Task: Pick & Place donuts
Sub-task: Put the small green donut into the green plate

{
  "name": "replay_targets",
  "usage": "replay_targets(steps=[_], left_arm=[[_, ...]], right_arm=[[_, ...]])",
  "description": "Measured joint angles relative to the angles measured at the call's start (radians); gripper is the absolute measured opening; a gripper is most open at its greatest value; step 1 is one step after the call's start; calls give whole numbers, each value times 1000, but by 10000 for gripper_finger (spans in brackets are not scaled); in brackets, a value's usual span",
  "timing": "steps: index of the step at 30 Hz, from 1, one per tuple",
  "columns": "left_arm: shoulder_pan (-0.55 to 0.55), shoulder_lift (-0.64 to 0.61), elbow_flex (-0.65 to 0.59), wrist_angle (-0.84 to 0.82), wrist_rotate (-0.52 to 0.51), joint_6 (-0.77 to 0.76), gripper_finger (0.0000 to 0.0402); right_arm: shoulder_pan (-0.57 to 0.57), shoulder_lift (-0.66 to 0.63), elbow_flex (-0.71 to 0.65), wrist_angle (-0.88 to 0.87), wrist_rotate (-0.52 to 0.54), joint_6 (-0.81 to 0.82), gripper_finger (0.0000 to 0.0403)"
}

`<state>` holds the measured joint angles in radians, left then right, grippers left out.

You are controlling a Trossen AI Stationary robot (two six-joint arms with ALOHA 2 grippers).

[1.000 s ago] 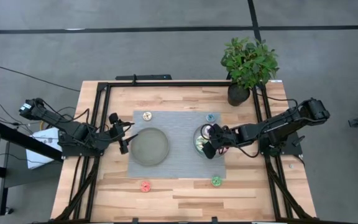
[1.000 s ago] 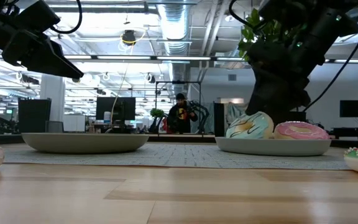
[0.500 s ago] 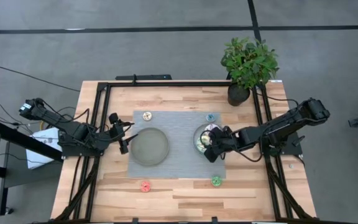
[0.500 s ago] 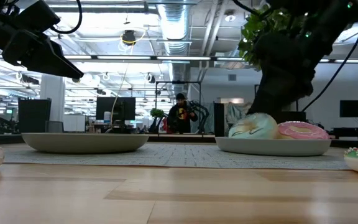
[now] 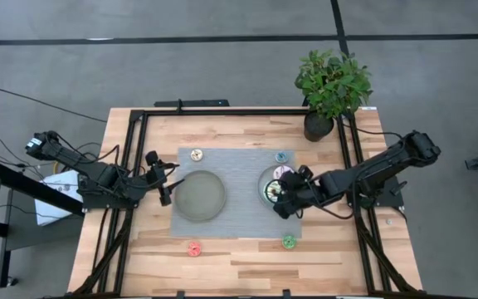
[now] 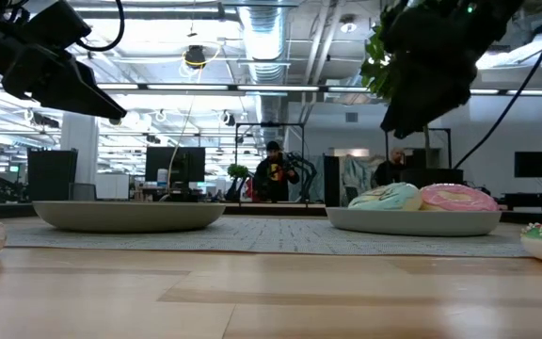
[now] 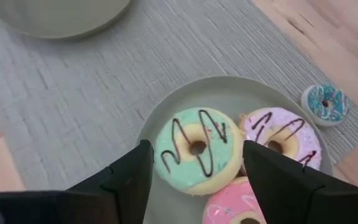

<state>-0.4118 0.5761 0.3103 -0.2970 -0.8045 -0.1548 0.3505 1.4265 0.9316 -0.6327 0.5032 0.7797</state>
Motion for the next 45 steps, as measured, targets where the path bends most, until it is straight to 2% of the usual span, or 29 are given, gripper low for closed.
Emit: replay_targets(steps=[5,11,18,23,37,45], left_arm=[[0,0,0,0,36,0,248],[0,0,0,0,39,0,248],[0,0,0,-1,39,-1,248],[0,0,0,-1,39,-1,248],[0,0,0,0,42,-32,248],[0,0,0,0,134,-4,248]], right_arm=[[48,0,23,-45,-2,1,238],[152,0,23,-127,-19,82,238],[283,0,23,-125,-34,160,238],[336,0,23,-123,-34,163,238],[307,0,23,-70,-33,129,238],[304,0,23,-6,-60,128,238]])
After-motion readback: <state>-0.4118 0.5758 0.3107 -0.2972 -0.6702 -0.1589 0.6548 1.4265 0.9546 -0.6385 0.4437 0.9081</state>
